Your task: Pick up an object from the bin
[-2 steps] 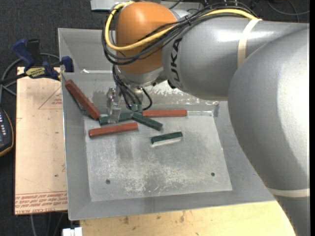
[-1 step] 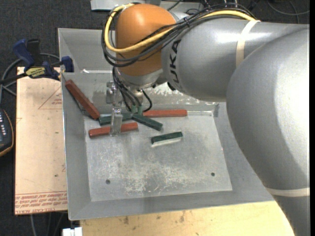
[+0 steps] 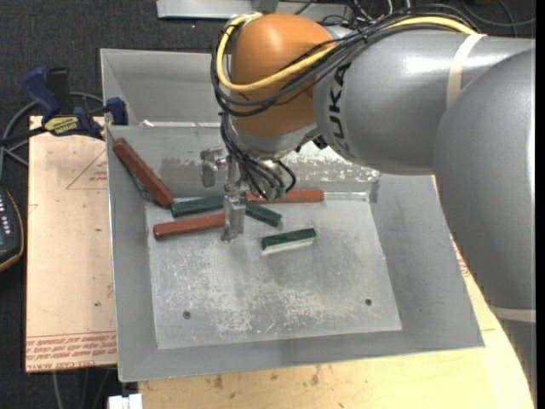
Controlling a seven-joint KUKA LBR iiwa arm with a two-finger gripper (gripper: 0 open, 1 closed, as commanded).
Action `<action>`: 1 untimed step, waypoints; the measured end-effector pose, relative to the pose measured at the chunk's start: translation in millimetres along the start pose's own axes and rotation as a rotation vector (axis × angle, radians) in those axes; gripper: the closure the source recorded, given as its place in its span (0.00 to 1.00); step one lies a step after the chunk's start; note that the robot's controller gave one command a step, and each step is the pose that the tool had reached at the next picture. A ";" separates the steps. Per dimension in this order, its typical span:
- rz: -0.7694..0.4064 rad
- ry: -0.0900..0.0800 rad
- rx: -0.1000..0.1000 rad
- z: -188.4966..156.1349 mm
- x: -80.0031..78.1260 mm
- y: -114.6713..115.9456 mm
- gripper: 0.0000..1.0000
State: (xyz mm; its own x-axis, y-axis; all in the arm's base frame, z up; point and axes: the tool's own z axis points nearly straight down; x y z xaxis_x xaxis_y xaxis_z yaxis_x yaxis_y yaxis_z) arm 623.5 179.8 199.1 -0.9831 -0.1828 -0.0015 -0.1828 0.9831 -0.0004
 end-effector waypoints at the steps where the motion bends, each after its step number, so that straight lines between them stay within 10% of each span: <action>1: 0.112 0.005 -0.001 103.6 -32.3 12.4 0.00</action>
Offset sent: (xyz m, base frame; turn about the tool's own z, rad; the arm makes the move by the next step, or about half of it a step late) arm 0.0309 0.0176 -0.0982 0.1133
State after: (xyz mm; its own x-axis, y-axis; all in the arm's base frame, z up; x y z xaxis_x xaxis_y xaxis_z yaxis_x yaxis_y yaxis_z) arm 653.1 197.9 95.5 -0.9974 -0.0716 0.0035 -0.0716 0.9974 0.0009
